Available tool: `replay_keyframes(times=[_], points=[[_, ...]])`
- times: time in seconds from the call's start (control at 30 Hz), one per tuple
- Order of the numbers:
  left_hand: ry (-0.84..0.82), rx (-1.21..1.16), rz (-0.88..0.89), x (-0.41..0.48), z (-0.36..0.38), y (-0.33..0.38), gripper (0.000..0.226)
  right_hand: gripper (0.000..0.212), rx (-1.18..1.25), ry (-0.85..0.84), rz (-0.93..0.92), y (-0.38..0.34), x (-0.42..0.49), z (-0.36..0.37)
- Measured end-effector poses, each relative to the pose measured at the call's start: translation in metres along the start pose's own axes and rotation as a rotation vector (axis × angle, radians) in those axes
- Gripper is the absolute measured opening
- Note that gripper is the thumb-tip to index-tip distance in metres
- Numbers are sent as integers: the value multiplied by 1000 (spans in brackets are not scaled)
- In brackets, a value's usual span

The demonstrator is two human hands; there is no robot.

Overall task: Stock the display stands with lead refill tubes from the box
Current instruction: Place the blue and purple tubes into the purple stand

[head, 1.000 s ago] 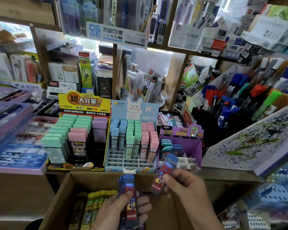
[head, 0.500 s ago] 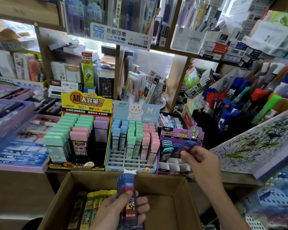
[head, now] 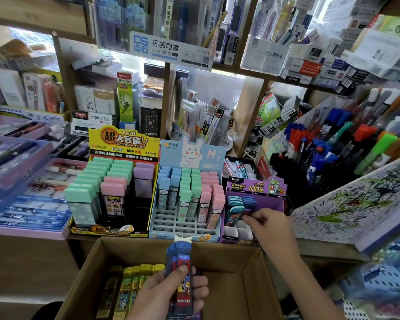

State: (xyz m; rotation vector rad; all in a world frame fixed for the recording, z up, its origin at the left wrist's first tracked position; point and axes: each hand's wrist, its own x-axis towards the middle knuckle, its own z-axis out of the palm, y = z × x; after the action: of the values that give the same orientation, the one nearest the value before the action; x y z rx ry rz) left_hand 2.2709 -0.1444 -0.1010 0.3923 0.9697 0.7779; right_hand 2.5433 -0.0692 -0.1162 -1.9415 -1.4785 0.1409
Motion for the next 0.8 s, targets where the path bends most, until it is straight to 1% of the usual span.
replay_keyframes(times=[0.1,0.17,0.23,0.33,0.4,0.53,0.6,0.7,0.77,0.8], points=[[-14,12,8,2,-3,-2,20,30,-31,14,25,-2,-1,1],[-25,3,10,3,-3,-3,21,31,-46,17,41,-3,0,2],[-35,4,12,5,-5,-5,21,30,-43,15,58,-3,0,1],[-48,21,20,7,-7,-7,23,23,-3,-1,67,-5,-4,-4],[-56,26,24,8,-8,-8,26,21,19,23,36,-7,-9,-9],[-72,26,46,9,-8,-10,33,21,38,121,-88,-14,-25,-23],[-75,42,61,10,-8,-10,36,20,89,122,-98,-22,-37,-28],[-66,64,81,11,-8,-12,41,17,278,10,-28,-38,-57,-27],[-60,82,90,12,-8,-13,42,15,377,-130,15,-48,-70,-23],[-56,90,93,12,-8,-14,43,14,422,-226,57,-53,-76,-20]])
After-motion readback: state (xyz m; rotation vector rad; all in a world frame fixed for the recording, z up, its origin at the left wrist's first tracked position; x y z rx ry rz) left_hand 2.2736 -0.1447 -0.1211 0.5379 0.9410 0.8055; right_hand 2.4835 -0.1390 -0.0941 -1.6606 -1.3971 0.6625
